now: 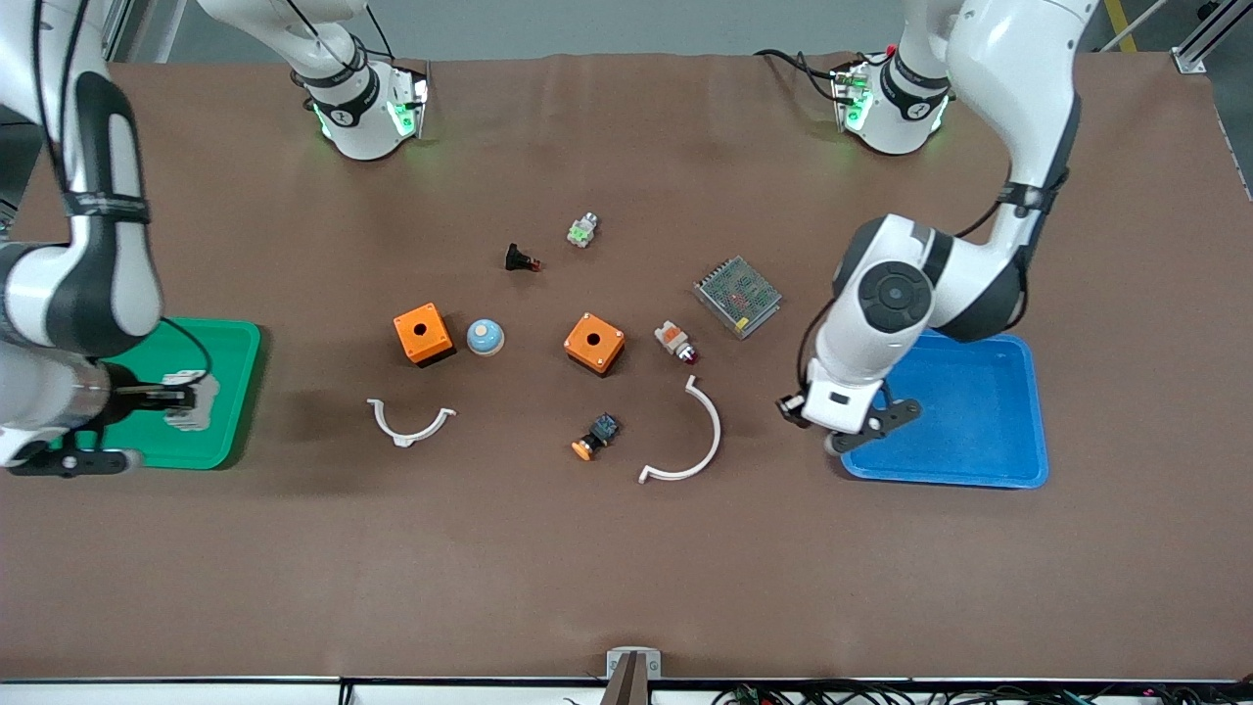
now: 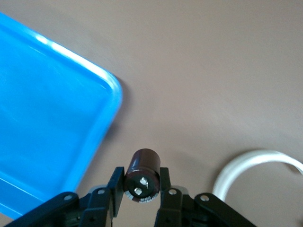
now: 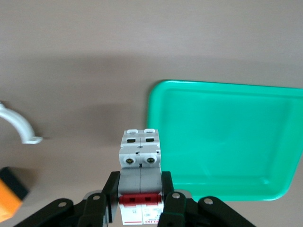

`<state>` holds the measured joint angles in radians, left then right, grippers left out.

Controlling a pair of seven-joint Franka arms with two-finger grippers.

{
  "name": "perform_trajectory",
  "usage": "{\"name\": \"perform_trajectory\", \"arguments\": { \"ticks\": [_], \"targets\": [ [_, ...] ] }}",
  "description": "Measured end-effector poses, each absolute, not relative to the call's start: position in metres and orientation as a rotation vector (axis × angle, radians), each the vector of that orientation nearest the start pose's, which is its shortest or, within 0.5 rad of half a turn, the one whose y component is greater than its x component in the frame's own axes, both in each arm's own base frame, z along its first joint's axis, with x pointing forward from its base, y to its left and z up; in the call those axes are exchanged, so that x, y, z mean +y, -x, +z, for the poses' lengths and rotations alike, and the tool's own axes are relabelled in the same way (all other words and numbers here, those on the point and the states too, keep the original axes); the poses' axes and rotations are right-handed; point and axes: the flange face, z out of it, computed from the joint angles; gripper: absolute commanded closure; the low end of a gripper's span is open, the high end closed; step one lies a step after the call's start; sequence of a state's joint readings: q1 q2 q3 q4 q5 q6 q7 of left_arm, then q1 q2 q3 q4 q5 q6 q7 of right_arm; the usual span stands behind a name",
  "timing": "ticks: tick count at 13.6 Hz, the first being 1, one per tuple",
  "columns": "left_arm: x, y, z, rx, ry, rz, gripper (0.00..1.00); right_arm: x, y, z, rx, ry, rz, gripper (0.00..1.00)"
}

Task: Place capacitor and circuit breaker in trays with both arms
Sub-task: 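Carry the breaker to the green tray while the left gripper carries the capacitor, then lower the breaker into the green tray while the left gripper lowers the capacitor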

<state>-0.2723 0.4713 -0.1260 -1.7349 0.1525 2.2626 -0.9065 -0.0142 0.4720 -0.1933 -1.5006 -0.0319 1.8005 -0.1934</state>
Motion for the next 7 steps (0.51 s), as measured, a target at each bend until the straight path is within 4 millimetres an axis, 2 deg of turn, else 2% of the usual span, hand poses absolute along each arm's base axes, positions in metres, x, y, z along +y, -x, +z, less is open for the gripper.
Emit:
{"name": "perform_trajectory", "arguments": {
  "ticks": [4, 7],
  "targets": [
    [-0.167, -0.644, 0.309, -0.754, 3.000, -0.126, 1.00, -0.216, -0.648, 0.366, 0.005, 3.220, 0.244, 0.84],
    [-0.115, -0.642, 0.288, -0.743, 2.980, -0.055, 0.99, -0.265, -0.638, 0.333, 0.066, 3.222, 0.245, 0.83]
  ]
}}
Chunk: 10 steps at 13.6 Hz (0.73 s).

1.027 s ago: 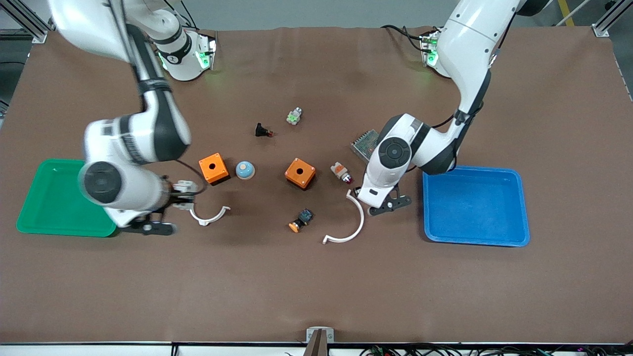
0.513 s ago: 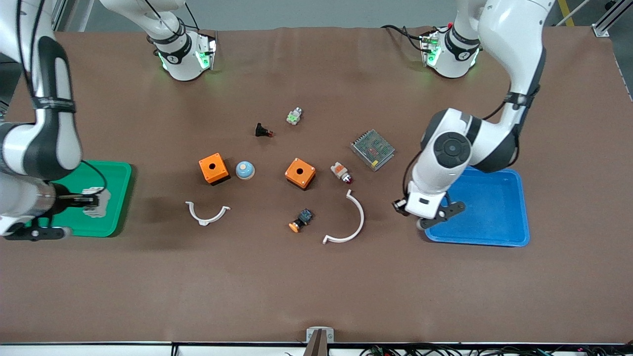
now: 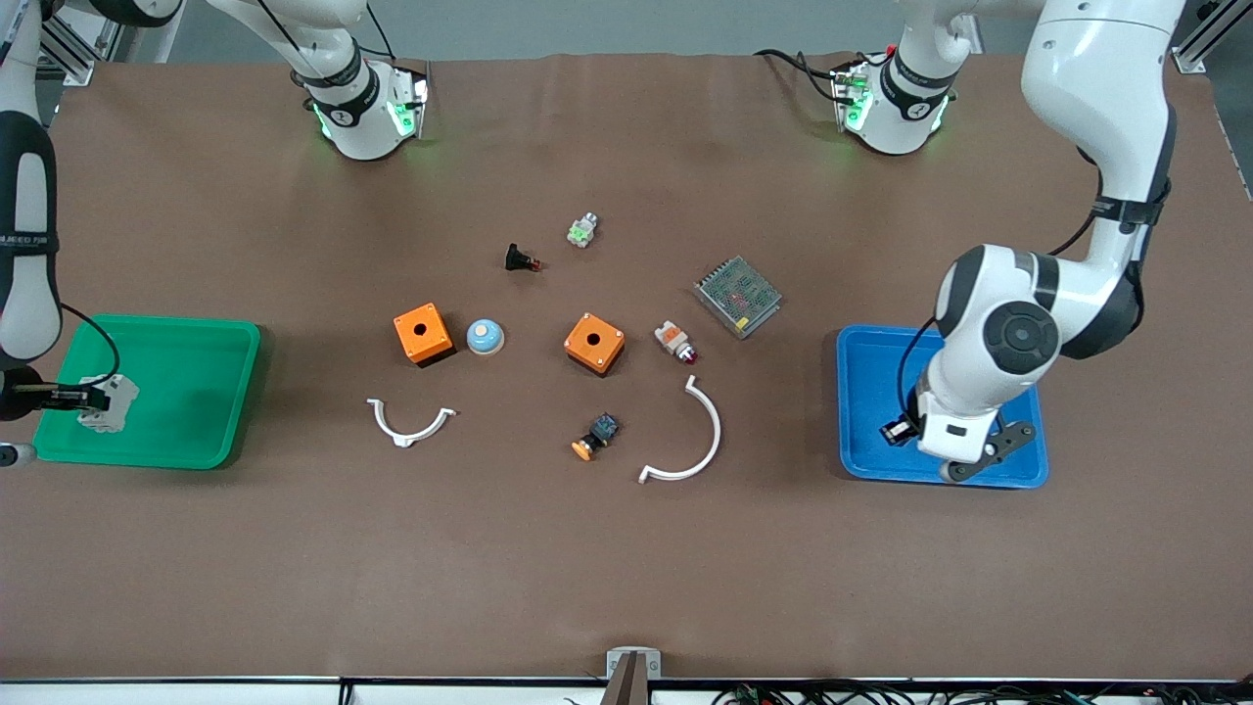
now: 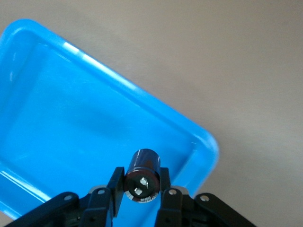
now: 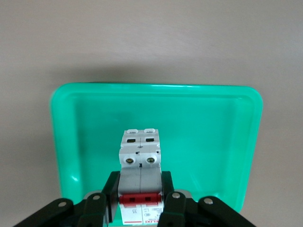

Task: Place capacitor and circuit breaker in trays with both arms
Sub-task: 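Lower the breaker into the green tray while the left gripper lowers the capacitor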

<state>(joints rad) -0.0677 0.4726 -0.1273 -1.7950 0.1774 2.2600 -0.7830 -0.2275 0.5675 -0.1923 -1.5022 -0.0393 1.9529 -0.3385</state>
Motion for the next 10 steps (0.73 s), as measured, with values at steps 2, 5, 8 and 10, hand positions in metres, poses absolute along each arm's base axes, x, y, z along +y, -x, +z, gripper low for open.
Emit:
{"name": "perform_trajectory", "arguments": {
  "ticks": [2, 5, 8, 10],
  "targets": [
    [-0.092, -0.636, 0.273, -0.714, 2.973, -0.001, 0.98, -0.282, -0.630, 0.308, 0.100, 3.209, 0.291, 0.83],
    [-0.059, -0.627, 0.255, -0.683, 2.966, 0.068, 0.96, -0.286, -0.627, 0.278, 0.102, 3.195, 0.344, 0.83],
    [-0.050, -0.623, 0.244, -0.679, 2.964, 0.098, 0.94, -0.283, -0.630, 0.251, 0.052, 3.199, 0.332, 0.82],
    [-0.053, -0.623, 0.235, -0.674, 2.970, 0.099, 0.90, -0.281, -0.627, 0.236, 0.041, 3.196, 0.342, 0.79]
  ]
}}
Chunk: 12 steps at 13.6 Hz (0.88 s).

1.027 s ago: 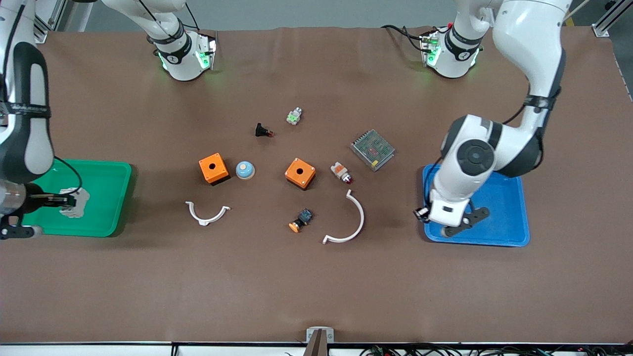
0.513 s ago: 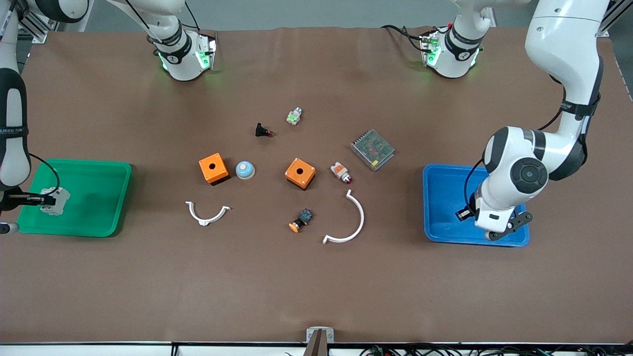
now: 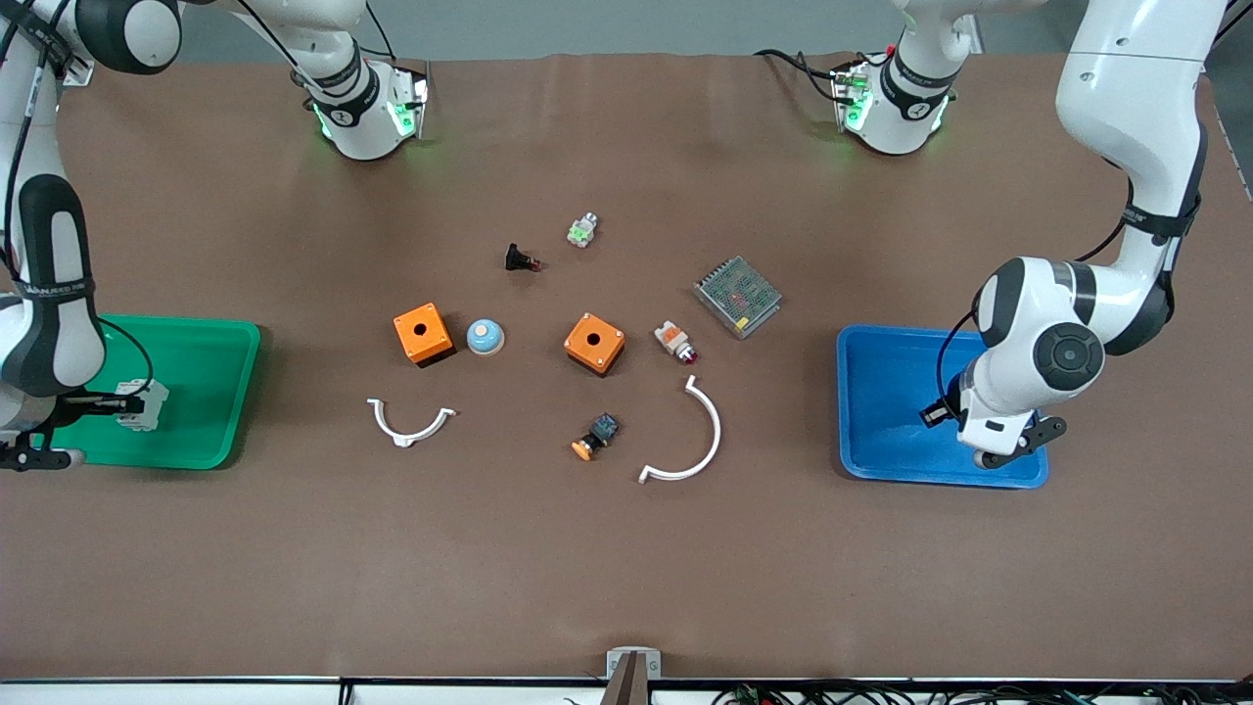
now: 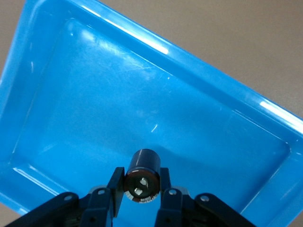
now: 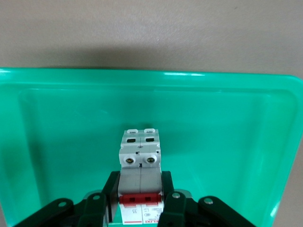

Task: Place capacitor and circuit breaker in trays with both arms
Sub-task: 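Lower the breaker into the green tray while the left gripper lowers the capacitor, then open both grippers and lift them away from the trays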

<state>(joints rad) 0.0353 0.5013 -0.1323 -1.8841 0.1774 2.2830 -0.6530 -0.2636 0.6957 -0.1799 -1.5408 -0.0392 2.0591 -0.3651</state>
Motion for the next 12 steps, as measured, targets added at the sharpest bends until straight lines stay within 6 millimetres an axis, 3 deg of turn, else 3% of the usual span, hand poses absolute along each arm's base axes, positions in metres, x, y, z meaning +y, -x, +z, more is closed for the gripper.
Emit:
{"name": "perform_trajectory", "arguments": {
  "ticks": [2, 3, 4, 5, 6, 7, 9, 10, 12],
  "targets": [
    [-0.052, -0.623, 0.228, -0.677, 2.972, 0.100, 0.80, -0.283, -0.621, 0.228, 0.047, 3.186, 0.369, 0.78],
    [-0.053, -0.623, 0.227, -0.675, 2.974, 0.099, 0.72, -0.285, -0.618, 0.226, 0.054, 3.182, 0.377, 0.66],
    [-0.055, -0.623, 0.226, -0.669, 2.977, 0.100, 0.62, -0.287, -0.616, 0.225, 0.060, 3.179, 0.384, 0.31],
    [-0.058, -0.622, 0.225, -0.663, 2.979, 0.104, 0.45, -0.289, -0.615, 0.224, 0.063, 3.177, 0.388, 0.10],
    [-0.060, -0.622, 0.224, -0.659, 2.981, 0.106, 0.27, -0.289, -0.614, 0.223, 0.063, 3.175, 0.392, 0.00],
    [-0.062, -0.622, 0.223, -0.655, 2.982, 0.105, 0.01, -0.288, -0.613, 0.223, 0.062, 3.171, 0.401, 0.00],
    [-0.066, -0.625, 0.227, -0.648, 2.989, 0.091, 0.00, -0.286, -0.610, 0.231, 0.059, 3.152, 0.440, 0.00],
    [-0.069, -0.627, 0.231, -0.643, 2.996, 0.078, 0.00, -0.283, -0.610, 0.245, 0.054, 3.140, 0.460, 0.00],
    [-0.076, -0.639, 0.251, -0.637, 3.017, 0.016, 0.00, -0.271, -0.610, 0.296, 0.036, 3.124, 0.466, 0.02]
  ]
}}
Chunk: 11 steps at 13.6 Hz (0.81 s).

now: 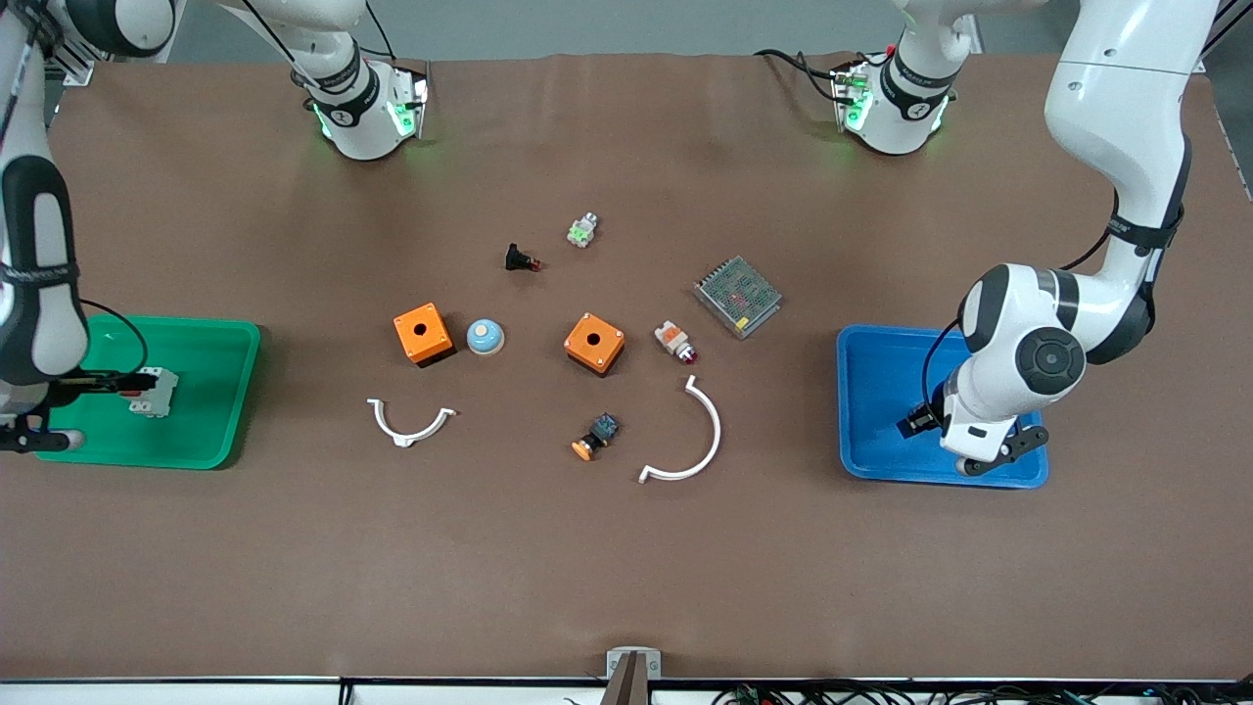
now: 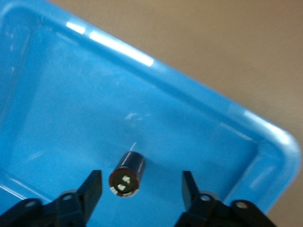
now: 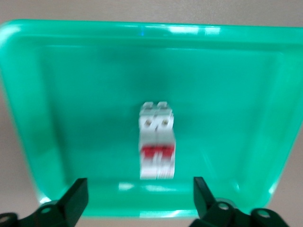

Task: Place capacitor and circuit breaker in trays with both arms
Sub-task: 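Open both grippers and lift them away from the trays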

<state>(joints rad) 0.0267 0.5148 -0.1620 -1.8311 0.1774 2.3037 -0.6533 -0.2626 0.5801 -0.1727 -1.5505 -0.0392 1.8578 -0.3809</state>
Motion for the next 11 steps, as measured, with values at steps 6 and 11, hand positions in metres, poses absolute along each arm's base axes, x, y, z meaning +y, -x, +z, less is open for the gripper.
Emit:
{"name": "perform_trajectory", "arguments": {
  "ticks": [6, 11],
  "targets": [
    [-0.083, -0.667, 0.405, -0.652, 3.016, -0.160, 0.00, -0.189, -0.582, 0.483, -0.035, 3.113, 0.402, 0.02],
    [-0.083, -0.649, 0.526, -0.497, 3.013, -0.185, 0.00, -0.107, -0.560, 0.541, 0.004, 3.120, 0.369, 0.02]
  ]
}}
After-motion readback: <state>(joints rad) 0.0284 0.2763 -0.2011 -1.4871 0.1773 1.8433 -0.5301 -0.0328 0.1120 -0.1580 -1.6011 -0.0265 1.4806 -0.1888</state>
